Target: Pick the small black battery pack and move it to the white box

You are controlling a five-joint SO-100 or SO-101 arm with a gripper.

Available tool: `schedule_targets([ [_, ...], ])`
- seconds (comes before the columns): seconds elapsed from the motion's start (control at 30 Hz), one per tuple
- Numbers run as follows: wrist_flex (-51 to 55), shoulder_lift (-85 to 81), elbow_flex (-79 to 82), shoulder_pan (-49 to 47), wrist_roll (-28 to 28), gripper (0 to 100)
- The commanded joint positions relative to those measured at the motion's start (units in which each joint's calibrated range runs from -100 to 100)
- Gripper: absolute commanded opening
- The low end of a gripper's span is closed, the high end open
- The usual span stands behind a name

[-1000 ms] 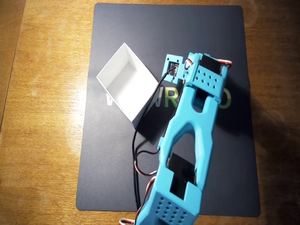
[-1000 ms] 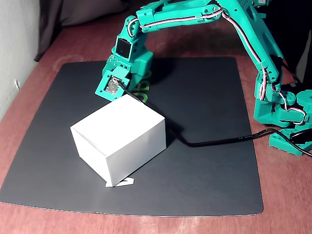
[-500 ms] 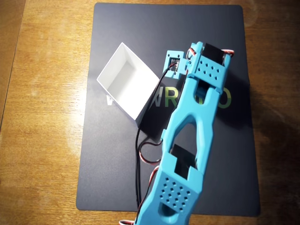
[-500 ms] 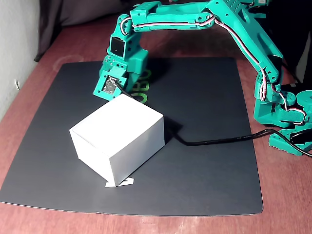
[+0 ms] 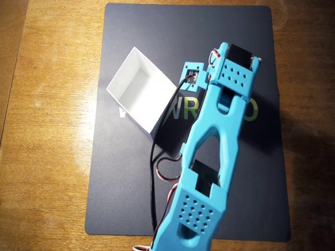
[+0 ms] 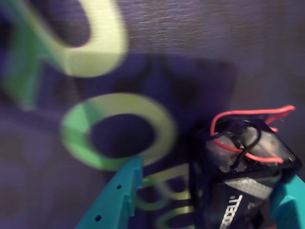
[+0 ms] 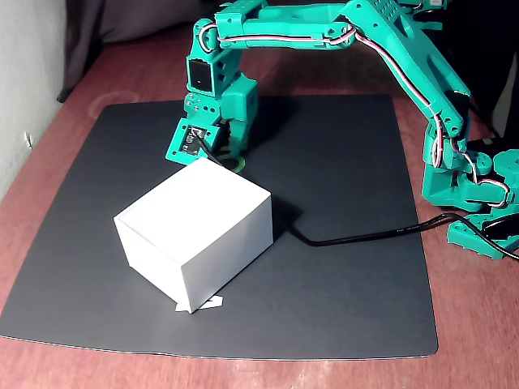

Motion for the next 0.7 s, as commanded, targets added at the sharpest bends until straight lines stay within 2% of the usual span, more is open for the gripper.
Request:
schedule_targets([
  [0.0, 6.11, 0.15, -0.16, 0.79, -0.43, 29],
  [0.4, 17.77, 0.41, 0.84, 1.03, -1.78, 29],
  [0.67, 15.84, 0.41, 0.75, 1.73, -4.83, 29],
])
